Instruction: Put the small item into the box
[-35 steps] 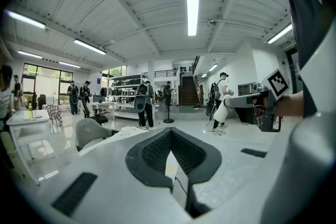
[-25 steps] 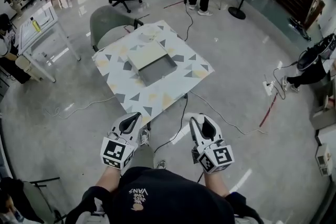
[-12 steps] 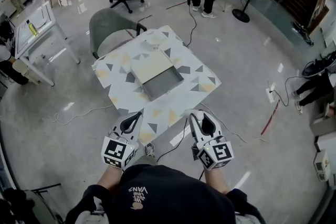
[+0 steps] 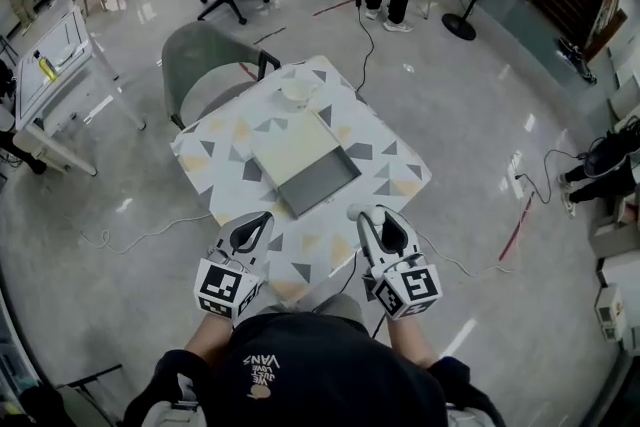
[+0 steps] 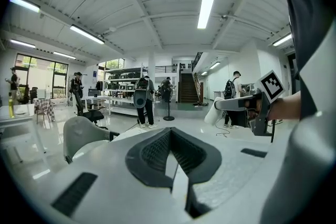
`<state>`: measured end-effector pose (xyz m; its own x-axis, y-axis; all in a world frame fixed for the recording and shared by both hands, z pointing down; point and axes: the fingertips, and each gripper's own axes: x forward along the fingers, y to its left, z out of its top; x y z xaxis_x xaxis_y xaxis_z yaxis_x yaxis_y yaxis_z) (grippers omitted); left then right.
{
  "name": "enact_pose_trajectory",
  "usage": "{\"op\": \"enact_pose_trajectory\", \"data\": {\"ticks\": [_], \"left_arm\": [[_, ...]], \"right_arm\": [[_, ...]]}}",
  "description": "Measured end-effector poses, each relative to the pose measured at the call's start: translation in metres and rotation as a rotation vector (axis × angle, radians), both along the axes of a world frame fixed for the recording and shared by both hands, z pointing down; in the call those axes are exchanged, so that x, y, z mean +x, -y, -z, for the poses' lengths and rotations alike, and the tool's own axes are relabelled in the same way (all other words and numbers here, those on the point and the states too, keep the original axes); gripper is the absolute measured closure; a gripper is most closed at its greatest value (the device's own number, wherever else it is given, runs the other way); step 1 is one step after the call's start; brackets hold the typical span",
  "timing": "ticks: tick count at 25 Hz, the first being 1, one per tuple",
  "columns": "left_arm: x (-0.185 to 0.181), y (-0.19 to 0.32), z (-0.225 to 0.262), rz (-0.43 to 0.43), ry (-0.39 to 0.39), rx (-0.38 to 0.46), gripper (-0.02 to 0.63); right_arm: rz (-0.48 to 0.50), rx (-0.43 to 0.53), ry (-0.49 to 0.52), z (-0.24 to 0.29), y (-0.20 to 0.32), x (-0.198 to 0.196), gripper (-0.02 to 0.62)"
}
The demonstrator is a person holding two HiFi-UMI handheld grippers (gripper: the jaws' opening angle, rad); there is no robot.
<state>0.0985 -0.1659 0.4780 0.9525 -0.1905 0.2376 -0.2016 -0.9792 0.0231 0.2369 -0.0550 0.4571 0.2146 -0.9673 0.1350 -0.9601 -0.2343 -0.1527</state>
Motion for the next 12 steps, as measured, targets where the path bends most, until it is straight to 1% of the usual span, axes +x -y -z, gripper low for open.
{"op": "enact_pose_trajectory", "data": {"ticks": [6, 8, 12], "left_arm": [[0.009, 0.014, -0.013, 0.021, 0.015, -0.036, 0.600], [0.009, 0.019, -0.017, 0.058, 0.019, -0.046, 0.600], [0.008, 0.031, -0.018, 0.172, 0.020, -0.049, 0.600]], "right_arm": [[0.088, -0.095, -0.006, -0.031, 0.040, 0.007, 0.462], [0.129, -0.122, -0.003, -0.042, 0.052, 0.010, 0.462], [0.247, -0.186, -0.012, -0.067, 0.077, 0.016, 0.460]]}}
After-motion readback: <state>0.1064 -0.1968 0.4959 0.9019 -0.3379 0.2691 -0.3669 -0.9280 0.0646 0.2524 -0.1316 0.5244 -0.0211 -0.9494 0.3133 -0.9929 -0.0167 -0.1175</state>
